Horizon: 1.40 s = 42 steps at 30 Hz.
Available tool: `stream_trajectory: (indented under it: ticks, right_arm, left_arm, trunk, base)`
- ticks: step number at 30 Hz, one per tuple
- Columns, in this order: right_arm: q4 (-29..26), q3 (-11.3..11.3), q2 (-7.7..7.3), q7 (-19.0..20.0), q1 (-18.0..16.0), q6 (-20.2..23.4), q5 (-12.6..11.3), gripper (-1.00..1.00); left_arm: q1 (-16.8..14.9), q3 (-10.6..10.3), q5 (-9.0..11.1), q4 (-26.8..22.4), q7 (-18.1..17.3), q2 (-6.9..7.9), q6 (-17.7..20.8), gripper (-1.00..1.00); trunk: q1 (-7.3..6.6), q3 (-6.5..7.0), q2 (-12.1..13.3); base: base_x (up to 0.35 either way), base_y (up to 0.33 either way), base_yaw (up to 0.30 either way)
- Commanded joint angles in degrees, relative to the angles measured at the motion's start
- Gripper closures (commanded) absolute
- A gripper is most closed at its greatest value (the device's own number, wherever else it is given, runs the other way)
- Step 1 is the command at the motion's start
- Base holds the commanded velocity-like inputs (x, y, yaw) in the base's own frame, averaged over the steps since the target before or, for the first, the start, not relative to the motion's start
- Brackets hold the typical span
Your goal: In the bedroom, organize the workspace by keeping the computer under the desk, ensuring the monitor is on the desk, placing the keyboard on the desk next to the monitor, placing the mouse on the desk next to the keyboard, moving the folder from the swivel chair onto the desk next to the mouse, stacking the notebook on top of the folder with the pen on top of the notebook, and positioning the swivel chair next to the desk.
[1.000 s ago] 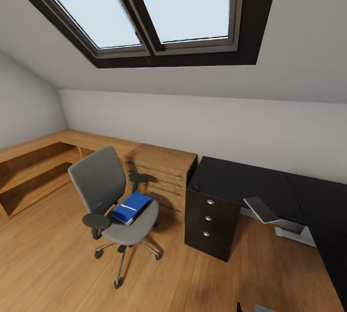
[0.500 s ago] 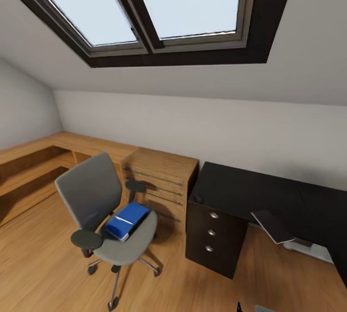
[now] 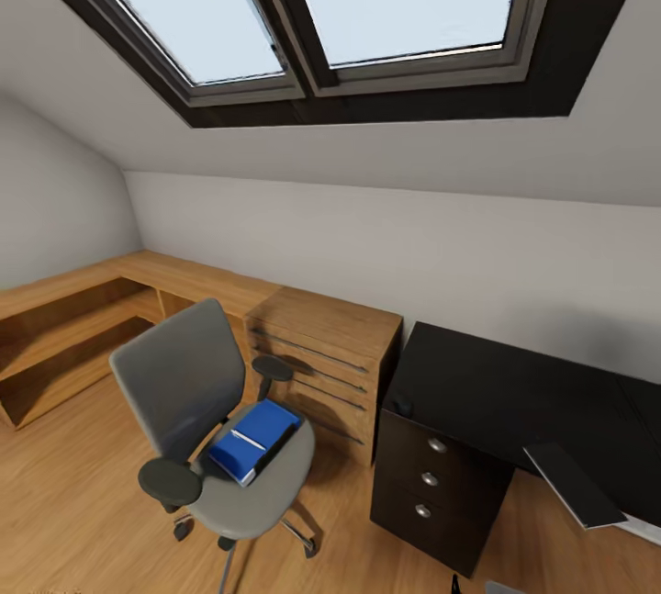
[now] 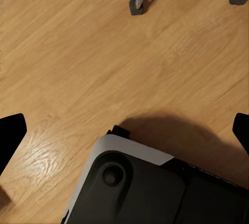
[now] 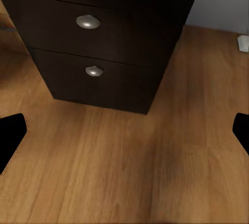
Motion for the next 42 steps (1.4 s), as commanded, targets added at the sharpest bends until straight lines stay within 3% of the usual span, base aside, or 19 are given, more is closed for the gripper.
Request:
stream_trajectory:
  ticks: [1,13,14,15,17,18,20,22,23,25,27,29,30,32,33,34,36,42]
  right_arm:
    - [0.03,0.51,0.01,-0.27,-0.01,-0.13,-0.40,-1.00]
    - [0.01,0.55,0.01,-0.15,-0.01,-0.12,-0.11,-1.00]
    - [-0.40,0.90,0.08,-0.15,-0.01,-0.10,-0.01,-1.00]
    - [-0.99,1.01,0.11,-0.15,-0.01,0.01,0.26,-1.00]
    - [-4.04,1.02,0.09,-0.36,-0.01,0.45,0.79,-1.00]
    - [-8.79,0.93,-0.02,-0.52,-0.01,2.71,1.03,-1.00]
    - [-14.52,0.83,-0.27,-0.63,-0.01,8.03,1.15,-1.00]
    - [-18.41,0.77,-0.48,-0.68,-0.01,12.18,1.19,-1.00]
    - [-22.47,0.72,-0.78,-0.69,-0.01,16.42,1.22,-1.00]
    - [-26.54,0.69,-1.03,-0.69,-0.01,20.59,1.24,-1.00]
    - [-34.70,0.69,-1.33,-0.68,-0.01,29.28,1.30,-1.00]
    - [-38.81,0.67,-1.42,-0.66,-0.01,34.03,1.34,-1.00]
    - [-44.19,0.64,-1.50,-0.59,-0.09,40.90,1.44,-1.00]
    - [-47.86,0.59,-1.53,-0.55,-0.64,46.33,1.49,-1.00]
    - [-49.65,0.57,-1.51,-0.55,-2.45,49.60,1.47,-1.00]
    - [-49.73,0.56,-1.57,-0.43,-5.89,51.79,1.46,-1.00]
    - [-49.13,0.55,-1.61,-0.38,-7.92,53.51,1.45,-1.00]
    - [-48.91,0.75,-1.64,-0.41,-9.09,57.18,1.51,-1.00]
  left_arm:
    - [0.03,-0.49,0.59,-0.09,0.42,0.08,-0.22,-1.00]
    - [0.06,-0.57,0.52,-1.61,0.09,0.06,-0.22,-1.00]
    - [0.09,-1.54,0.46,-9.59,0.22,-0.01,0.03,-1.00]
    - [0.08,-3.24,0.45,-14.09,0.44,0.04,0.29,-1.00]
    - [0.06,-5.96,0.45,-19.21,1.62,0.07,1.39,-1.00]
    - [0.06,-7.36,0.50,-23.95,4.36,0.08,5.30,-1.00]
    - [0.08,-8.05,0.61,-30.83,8.06,0.08,11.48,-1.00]
    - [0.06,-8.28,0.68,-35.67,10.43,0.08,15.65,-1.00]
    - [0.05,-8.42,0.77,-40.24,12.62,0.08,19.59,-1.00]
    - [0.04,-8.49,0.84,-44.44,14.50,0.00,23.07,-1.00]
    - [-0.55,-8.54,0.87,-50.82,16.99,-0.92,28.37,-1.00]
    - [-1.55,-8.55,0.78,-52.55,17.76,-1.95,30.13,-1.00]
    - [-3.81,-8.51,0.78,-53.31,18.43,-3.73,31.82,-1.00]
    - [-6.62,-8.40,0.80,-51.85,18.76,-4.81,32.69,-1.00]
    - [-9.22,-7.86,0.84,-49.70,18.89,-5.34,33.12,-1.00]
    - [-11.23,-5.47,0.80,-47.37,18.67,-5.72,33.15,-1.00]
    - [-12.06,-3.89,0.69,-47.23,18.54,-5.95,33.04,-1.00]
    - [-12.53,-3.01,0.63,-48.77,18.43,-5.83,32.94,-1.00]
  trunk:
    - [0.04,0.00,-0.03]
    - [0.04,0.00,-0.03]
    - [0.04,0.00,-0.03]
    - [0.04,0.00,-0.03]
    - [0.04,0.00,-0.03]
    - [0.04,0.00,-0.03]
    - [0.04,0.00,-0.03]
    - [0.04,0.00,-0.03]
    - [0.04,0.00,-0.03]
    - [0.04,0.00,-0.03]
    - [0.04,0.00,-0.03]
    - [0.04,0.00,-0.03]
    - [0.04,0.00,-0.03]
    - [0.04,0.00,-0.03]
    - [0.04,0.00,-0.03]
    - [0.04,0.00,-0.03]
    - [0.04,0.00,-0.03]
    - [0.04,0.00,-0.03]
  base:
    - [0.099,0.000,0.104]
    - [0.030,-0.031,0.018]
    - [0.003,-0.006,0.000]
    - [0.001,-0.003,0.000]
    - [0.001,-0.002,0.000]
    - [0.000,0.000,0.000]
    - [0.000,0.000,0.000]
    - [0.000,0.000,0.000]
    - [0.000,0.000,0.000]
    - [0.000,0.000,0.000]
    - [0.000,0.000,0.000]
    - [0.000,0.000,0.000]
    - [0.000,0.000,0.000]
    - [0.000,0.000,0.000]
    - [0.000,0.000,0.000]
    - [0.000,0.000,0.000]
    - [0.000,0.000,0.000]
    - [0.000,0.000,0.000]
